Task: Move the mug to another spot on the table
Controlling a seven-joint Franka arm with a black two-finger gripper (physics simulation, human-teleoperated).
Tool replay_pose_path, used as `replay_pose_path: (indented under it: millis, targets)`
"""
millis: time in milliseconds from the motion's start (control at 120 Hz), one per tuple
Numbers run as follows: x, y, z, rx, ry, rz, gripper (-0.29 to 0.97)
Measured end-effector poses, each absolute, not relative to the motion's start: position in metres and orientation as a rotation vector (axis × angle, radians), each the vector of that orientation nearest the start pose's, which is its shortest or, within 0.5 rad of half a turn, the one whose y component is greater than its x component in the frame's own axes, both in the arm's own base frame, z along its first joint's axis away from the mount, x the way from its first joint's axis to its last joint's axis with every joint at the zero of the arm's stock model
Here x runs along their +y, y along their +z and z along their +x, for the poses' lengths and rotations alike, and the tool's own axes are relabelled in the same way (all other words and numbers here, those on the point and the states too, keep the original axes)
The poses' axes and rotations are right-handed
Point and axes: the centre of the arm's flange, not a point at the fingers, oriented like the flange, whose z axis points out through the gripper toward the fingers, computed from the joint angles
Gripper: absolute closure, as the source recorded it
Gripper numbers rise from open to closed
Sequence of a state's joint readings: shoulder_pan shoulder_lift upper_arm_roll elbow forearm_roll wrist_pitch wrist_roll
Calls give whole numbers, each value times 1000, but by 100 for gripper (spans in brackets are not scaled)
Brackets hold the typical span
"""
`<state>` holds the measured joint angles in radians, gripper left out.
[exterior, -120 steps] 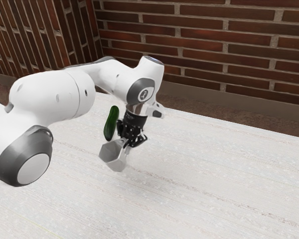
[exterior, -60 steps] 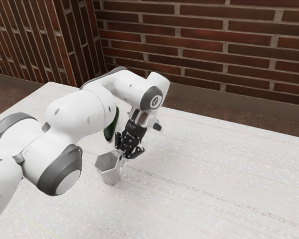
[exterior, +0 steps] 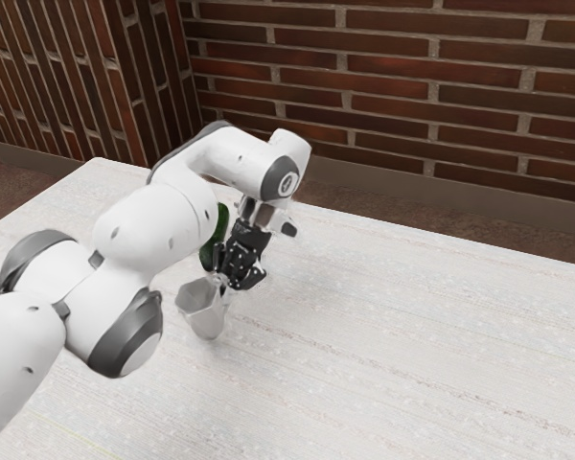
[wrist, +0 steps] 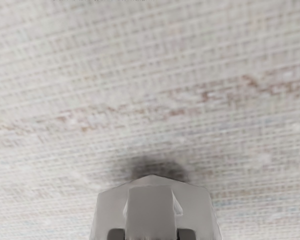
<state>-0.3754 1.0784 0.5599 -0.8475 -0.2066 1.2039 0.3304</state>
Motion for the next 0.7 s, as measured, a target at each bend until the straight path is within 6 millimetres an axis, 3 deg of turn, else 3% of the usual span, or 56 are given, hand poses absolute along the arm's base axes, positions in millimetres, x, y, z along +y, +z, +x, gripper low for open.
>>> replay_pose_path:
  millis: [92,233,417,600,700]
  targets:
    - [-30,255,713,344,975,-2787,66]
    - [-24,251,712,353,1004,-2782,64]
    - [-26,251,711,374,1030,-2779,29]
    - [-50,280,722,455,908,-2806,12]
    - [-71,321,737,539,694,-2834,8]
